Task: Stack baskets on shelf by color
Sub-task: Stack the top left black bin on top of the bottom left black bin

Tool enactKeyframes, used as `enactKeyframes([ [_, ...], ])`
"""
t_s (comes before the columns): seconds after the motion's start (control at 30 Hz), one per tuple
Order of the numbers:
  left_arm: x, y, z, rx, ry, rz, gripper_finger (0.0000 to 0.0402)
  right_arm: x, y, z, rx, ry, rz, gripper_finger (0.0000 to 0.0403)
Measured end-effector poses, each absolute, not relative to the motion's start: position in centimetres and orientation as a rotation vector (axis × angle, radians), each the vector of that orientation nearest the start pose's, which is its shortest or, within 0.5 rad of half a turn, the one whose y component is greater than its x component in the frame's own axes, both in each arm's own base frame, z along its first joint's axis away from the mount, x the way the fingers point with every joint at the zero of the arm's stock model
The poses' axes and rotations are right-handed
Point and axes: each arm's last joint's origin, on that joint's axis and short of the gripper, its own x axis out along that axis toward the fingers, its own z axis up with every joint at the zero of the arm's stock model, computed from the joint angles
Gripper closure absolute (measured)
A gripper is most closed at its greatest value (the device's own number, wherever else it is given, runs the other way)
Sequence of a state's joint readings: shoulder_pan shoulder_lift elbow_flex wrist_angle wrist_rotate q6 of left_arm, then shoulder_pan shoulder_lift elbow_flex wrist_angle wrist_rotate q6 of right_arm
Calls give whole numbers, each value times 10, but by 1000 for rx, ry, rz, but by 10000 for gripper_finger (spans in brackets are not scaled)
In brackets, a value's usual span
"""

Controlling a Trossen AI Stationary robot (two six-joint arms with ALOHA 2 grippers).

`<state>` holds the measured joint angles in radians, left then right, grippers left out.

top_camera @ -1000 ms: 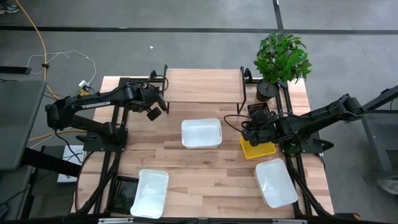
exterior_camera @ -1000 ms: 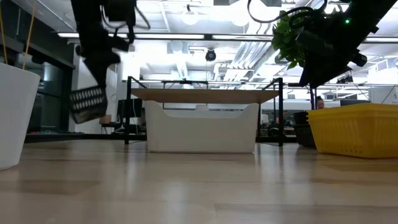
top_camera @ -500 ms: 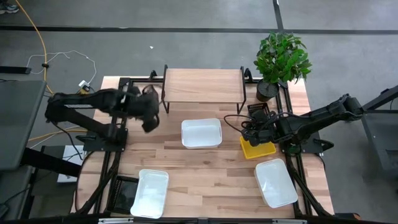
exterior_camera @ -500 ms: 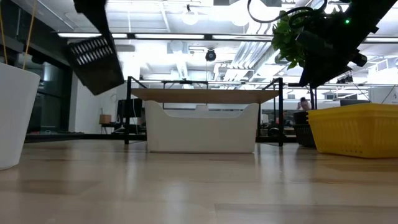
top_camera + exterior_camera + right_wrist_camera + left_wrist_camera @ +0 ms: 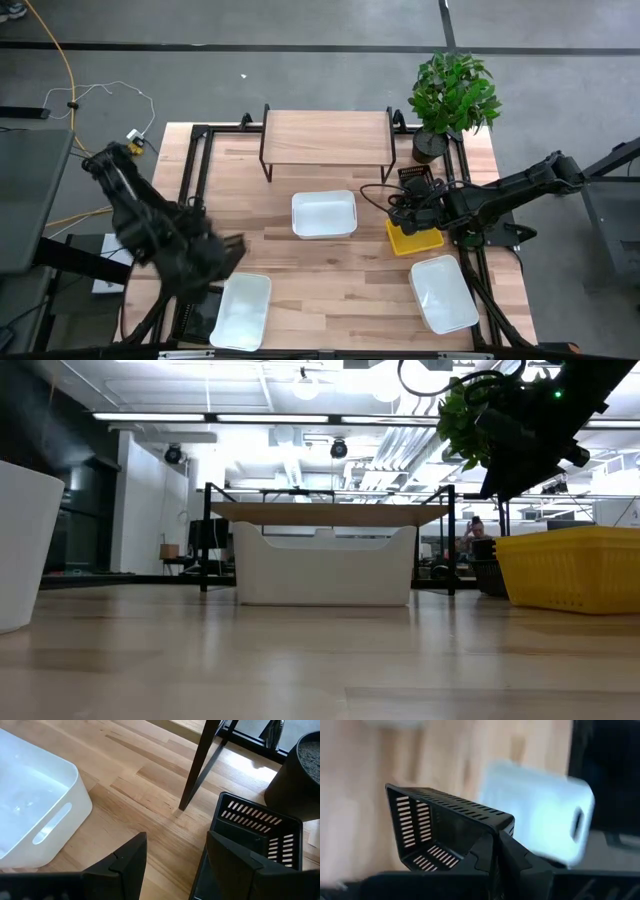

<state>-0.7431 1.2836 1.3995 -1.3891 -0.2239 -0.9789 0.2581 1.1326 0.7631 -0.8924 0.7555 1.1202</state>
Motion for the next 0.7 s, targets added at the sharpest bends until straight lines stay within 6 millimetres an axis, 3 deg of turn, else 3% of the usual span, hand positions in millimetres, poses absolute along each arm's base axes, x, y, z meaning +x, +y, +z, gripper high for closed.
enactKeyframes([
  [0.4,157,-237,350,-234,1369,33,401,186,28,226,386,687,-939,210],
  [0.53,162,-257,342,-213,1444,18,401,186,28,226,383,689,-938,210],
  [0.7,164,-266,327,-183,1542,52,401,186,29,226,384,689,-938,210],
])
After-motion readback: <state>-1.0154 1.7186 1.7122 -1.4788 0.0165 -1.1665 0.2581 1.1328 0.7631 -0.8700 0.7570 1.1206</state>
